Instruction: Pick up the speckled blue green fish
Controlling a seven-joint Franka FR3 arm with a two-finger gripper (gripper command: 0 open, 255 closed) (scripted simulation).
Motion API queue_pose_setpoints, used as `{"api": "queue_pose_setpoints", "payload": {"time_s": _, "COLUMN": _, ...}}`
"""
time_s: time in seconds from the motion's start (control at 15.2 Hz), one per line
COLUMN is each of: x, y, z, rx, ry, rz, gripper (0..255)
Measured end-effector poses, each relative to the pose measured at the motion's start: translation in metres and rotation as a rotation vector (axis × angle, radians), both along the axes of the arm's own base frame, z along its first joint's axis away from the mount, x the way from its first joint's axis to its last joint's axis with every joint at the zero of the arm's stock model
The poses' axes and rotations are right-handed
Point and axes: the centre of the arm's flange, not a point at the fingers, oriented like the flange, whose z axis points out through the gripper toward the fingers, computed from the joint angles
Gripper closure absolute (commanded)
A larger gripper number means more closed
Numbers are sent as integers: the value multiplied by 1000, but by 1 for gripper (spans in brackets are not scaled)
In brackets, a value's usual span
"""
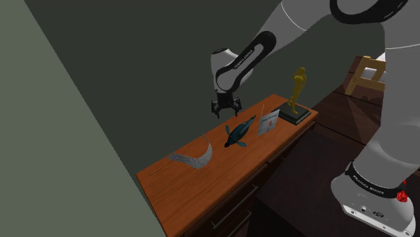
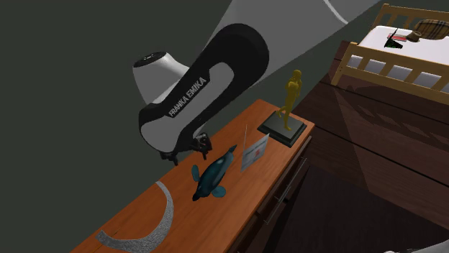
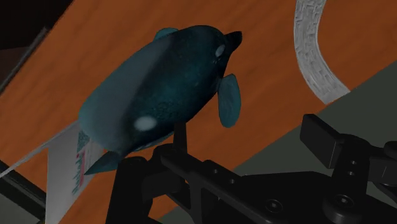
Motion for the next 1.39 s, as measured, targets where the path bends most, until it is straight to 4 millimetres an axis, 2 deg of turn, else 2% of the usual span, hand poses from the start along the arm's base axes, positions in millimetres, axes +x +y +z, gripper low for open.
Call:
{"api": "queue_pose_setpoints", "payload": {"time_s": 0.2, "x": 16, "y": -6, "z": -29, "rx": -2, "ry": 9, "rz": -52, "gripper": 0}}
{"api": "queue_pose_setpoints", "payload": {"time_s": 0.66, "x": 21, "y": -8, "z": -69, "rx": -2, "ry": 11, "rz": -63, "gripper": 0}}
{"api": "queue_pose_setpoints", "payload": {"time_s": 0.73, "x": 21, "y": -8, "z": -71, "rx": -2, "ry": 11, "rz": -63, "gripper": 255}}
{"api": "queue_pose_setpoints", "payload": {"time_s": 1.39, "x": 22, "y": -8, "z": -72, "rx": -2, "ry": 10, "rz": -63, "gripper": 255}}
